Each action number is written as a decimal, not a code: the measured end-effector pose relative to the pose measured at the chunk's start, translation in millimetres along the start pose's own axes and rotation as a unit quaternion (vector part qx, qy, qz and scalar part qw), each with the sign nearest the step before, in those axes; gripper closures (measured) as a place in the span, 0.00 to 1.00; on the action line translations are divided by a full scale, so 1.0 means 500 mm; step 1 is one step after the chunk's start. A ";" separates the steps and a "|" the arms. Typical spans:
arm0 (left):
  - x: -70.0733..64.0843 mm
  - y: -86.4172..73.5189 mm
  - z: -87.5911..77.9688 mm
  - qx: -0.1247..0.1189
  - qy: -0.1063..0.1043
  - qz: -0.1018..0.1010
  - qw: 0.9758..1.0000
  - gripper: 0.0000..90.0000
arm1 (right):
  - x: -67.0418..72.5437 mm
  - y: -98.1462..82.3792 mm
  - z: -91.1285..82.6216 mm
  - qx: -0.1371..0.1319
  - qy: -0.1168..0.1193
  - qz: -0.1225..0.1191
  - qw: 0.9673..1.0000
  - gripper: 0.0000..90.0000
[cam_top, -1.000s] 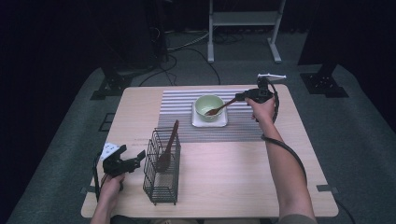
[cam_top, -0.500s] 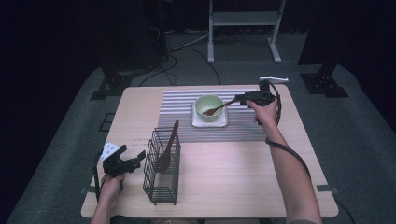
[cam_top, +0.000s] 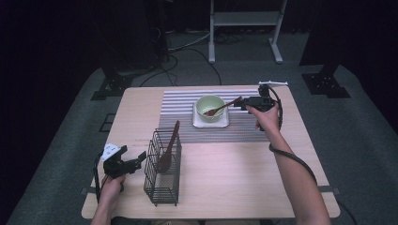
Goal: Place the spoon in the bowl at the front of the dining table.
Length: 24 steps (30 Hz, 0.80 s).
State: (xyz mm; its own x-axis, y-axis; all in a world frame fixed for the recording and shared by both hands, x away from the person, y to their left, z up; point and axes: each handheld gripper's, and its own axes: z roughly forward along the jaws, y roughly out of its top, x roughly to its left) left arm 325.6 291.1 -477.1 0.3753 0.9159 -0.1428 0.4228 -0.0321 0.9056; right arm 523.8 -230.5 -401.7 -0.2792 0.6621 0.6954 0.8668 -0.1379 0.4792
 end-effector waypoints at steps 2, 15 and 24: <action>0.000 0.000 0.000 0.000 0.000 0.000 1.000 0.07 | 0.001 -0.004 -0.002 -0.001 0.001 0.000 1.000 0.43; 0.000 0.000 0.000 0.000 0.000 0.001 1.000 0.07 | 0.017 -0.037 -0.015 0.018 0.012 -0.023 1.000 0.36; -0.001 0.000 0.000 0.001 0.000 0.001 1.000 0.07 | 0.028 -0.063 -0.014 0.040 0.017 -0.037 0.998 0.35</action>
State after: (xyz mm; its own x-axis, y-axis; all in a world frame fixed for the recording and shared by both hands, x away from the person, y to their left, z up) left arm 325.7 290.8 -477.0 0.3754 0.9160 -0.1415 0.4238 -0.0339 0.9051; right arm 489.5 -222.2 -403.4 -0.3559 0.6429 0.6782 0.8734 -0.0292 0.4861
